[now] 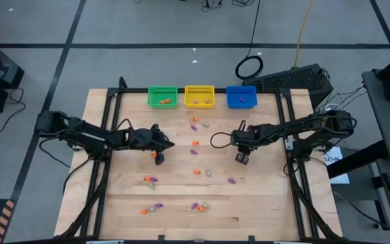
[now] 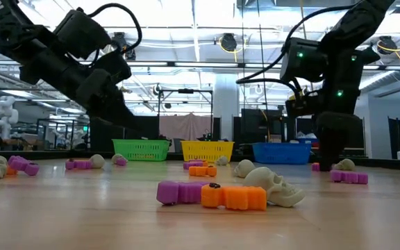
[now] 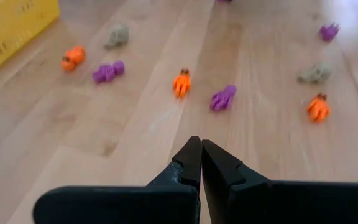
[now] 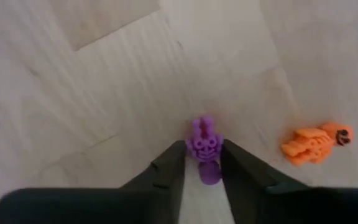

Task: Sort Halloween decoration
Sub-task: Put the violet skeleton toy into the blue bin

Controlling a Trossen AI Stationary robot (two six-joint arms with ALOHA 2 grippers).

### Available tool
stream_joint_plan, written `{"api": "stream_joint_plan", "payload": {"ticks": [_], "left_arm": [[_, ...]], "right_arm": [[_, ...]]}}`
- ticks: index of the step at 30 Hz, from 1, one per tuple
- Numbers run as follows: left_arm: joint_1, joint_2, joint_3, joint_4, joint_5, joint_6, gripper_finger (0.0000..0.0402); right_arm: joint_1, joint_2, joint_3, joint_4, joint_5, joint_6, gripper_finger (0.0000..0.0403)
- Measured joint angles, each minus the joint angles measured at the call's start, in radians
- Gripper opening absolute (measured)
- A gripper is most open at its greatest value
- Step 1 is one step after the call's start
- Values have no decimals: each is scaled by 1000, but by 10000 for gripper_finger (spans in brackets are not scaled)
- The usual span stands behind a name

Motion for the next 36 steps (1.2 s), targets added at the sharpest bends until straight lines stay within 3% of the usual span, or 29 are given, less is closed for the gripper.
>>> {"api": "stream_joint_plan", "payload": {"ticks": [4, 11, 19, 29, 36], "left_arm": [[0, 0, 0, 19, 34, 17, 12], [-21, 0, 0, 13, 53, 32, 12], [-50, 0, 0, 20, 59, 46, 12], [-50, 0, 0, 26, 58, 46, 12], [-50, 0, 0, 26, 47, 51, 12]], "right_arm": [[-1, -32, 9, 0, -24, -32, 12], [-17, -137, 59, 64, -63, -84, 14], [-182, -165, 164, 82, 101, -91, 9], [-540, 29, 394, 88, 96, -160, 10], [-740, 270, 530, 34, -38, -153, 10]]}}
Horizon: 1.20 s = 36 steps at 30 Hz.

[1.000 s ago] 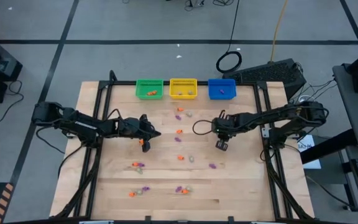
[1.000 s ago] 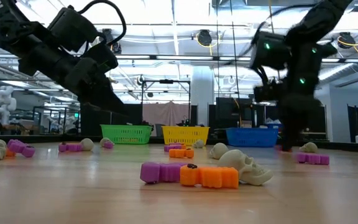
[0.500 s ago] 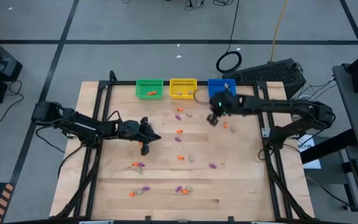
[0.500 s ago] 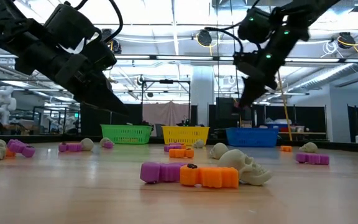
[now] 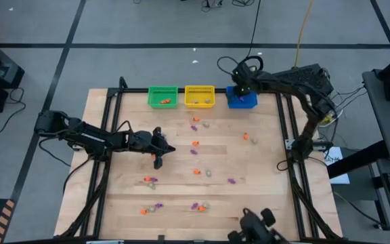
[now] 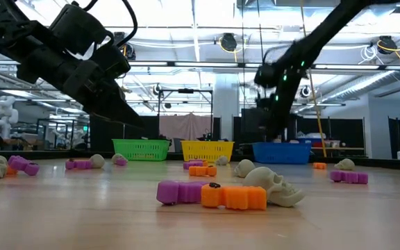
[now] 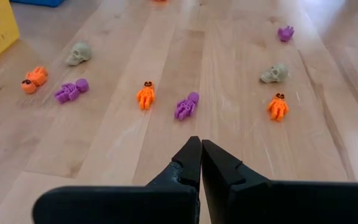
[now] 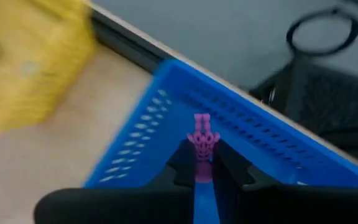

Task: Sort Halloween decoration
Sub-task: Put the violet skeleton toy into the blue bin, then put the orange skeleton toy into the green bin

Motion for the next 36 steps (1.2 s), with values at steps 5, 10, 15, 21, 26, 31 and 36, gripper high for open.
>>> {"api": "stream_joint_plan", "payload": {"ticks": [5, 10, 15, 21, 26, 31, 36], "left_arm": [[0, 0, 0, -2, -2, 2, 12], [0, 0, 0, -2, -3, 2, 12], [0, 0, 0, -5, -3, -7, 12], [0, 0, 0, -5, -3, -4, 12], [3, 0, 0, -8, -2, -5, 12], [3, -14, 0, -41, 0, -5, 12], [-2, -97, 60, -295, 4, -1, 12]], "right_arm": [[-24, 113, 34, -13, -72, 2, 10], [-24, 152, 38, -12, -75, 16, 10], [-24, 151, 38, -15, -61, 21, 32], [-24, 149, 38, -31, -51, 6, 120], [-23, 84, 38, -44, -48, -28, 164], [28, -50, 36, -51, -14, -70, 120], [158, -206, -44, 16, 66, -130, 31]]}}
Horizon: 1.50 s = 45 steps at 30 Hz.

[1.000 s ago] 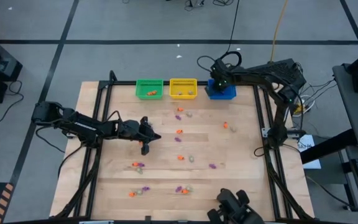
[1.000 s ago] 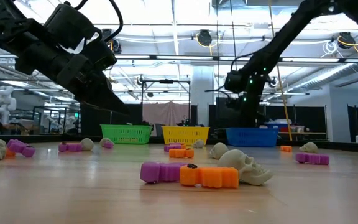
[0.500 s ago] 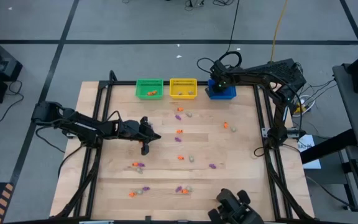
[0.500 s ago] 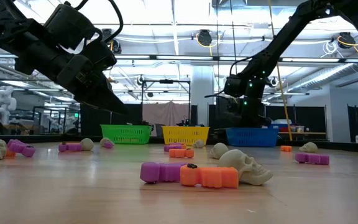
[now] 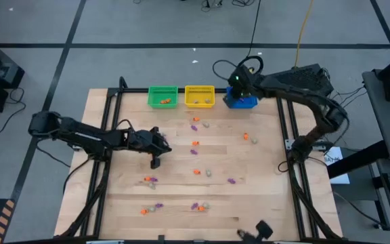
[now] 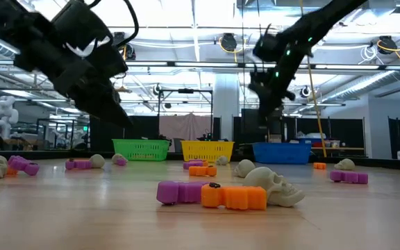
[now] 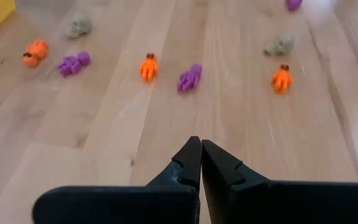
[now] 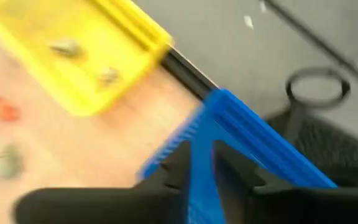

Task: Sort Halloween decoration
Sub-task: Put the orange skeleton toy into the green bin

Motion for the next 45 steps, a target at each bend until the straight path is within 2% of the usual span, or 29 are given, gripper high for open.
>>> {"api": "stream_joint_plan", "payload": {"ticks": [2, 6, 11, 16, 20, 26, 31, 38, 45], "left_arm": [[-10, -36, 39, -115, 0, 0, 12], [-42, -93, 122, -337, -1, -28, 12], [-102, -103, 209, -606, -3, -120, 12], [-173, -103, 224, -686, -65, -313, 19], [-221, -95, 224, -763, -146, -373, 48], [-236, -44, 224, -796, -270, -393, 123], [-196, 28, 214, -794, -279, -277, 169], [-123, 128, 200, -778, -242, -232, 178], [-102, 178, 202, -711, -187, -182, 160]], "right_arm": [[53, -60, -59, 67, 12, -8, 8], [152, -171, -201, 220, 17, 1, 14], [286, -287, -379, 429, 18, 3, 3], [401, -356, -507, 580, 69, 1, 4], [464, -372, -540, 636, 102, 1, 1], [526, -372, -540, 665, 104, -23, 0], [561, -372, -540, 682, 105, -35, 0], [602, -365, -540, 669, 202, -48, 0], [613, -358, -540, 673, 204, -51, 0]]}}
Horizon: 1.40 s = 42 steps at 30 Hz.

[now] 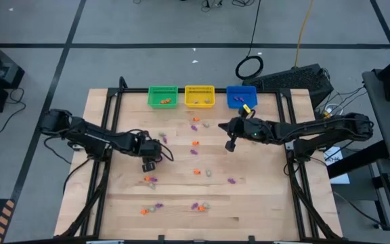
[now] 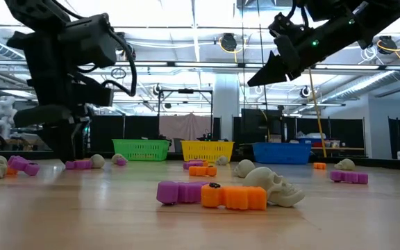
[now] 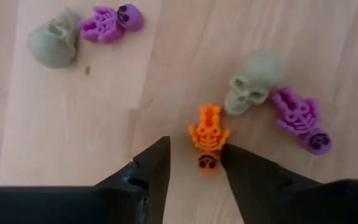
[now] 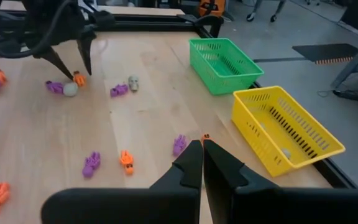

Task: Sort Halloween decoration
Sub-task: Put the orange skeleton toy into the green bin

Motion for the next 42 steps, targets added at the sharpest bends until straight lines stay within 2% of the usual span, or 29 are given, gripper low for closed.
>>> {"api": "stream_joint_plan", "payload": {"ticks": [4, 11, 16, 20, 26, 32, 39, 42], "left_arm": [[8, 11, 0, 11, 13, 6, 119], [10, 12, 3, -2, 31, 55, 18], [28, 5, 47, -101, 26, 55, 12], [77, -24, 113, -168, -29, 72, 8], [248, -48, 252, -225, -48, 174, 5], [486, -7, 432, -233, -25, 335, 4], [713, 153, 615, -238, -10, 551, 4], [779, 255, 669, -238, 37, 609, 4]], "right_arm": [[0, 0, 0, 1, 0, 0, 0], [0, 0, 0, 0, 0, 0, 0], [0, 0, 0, 9, 0, 0, 0], [0, 0, 0, 8, 0, 0, 0], [0, 0, 0, 8, 0, 1, 0], [0, 0, 0, 8, 0, 4, 0], [0, 0, 0, 8, 0, 3, 0], [0, 0, 0, 8, 0, 2, 0]]}}
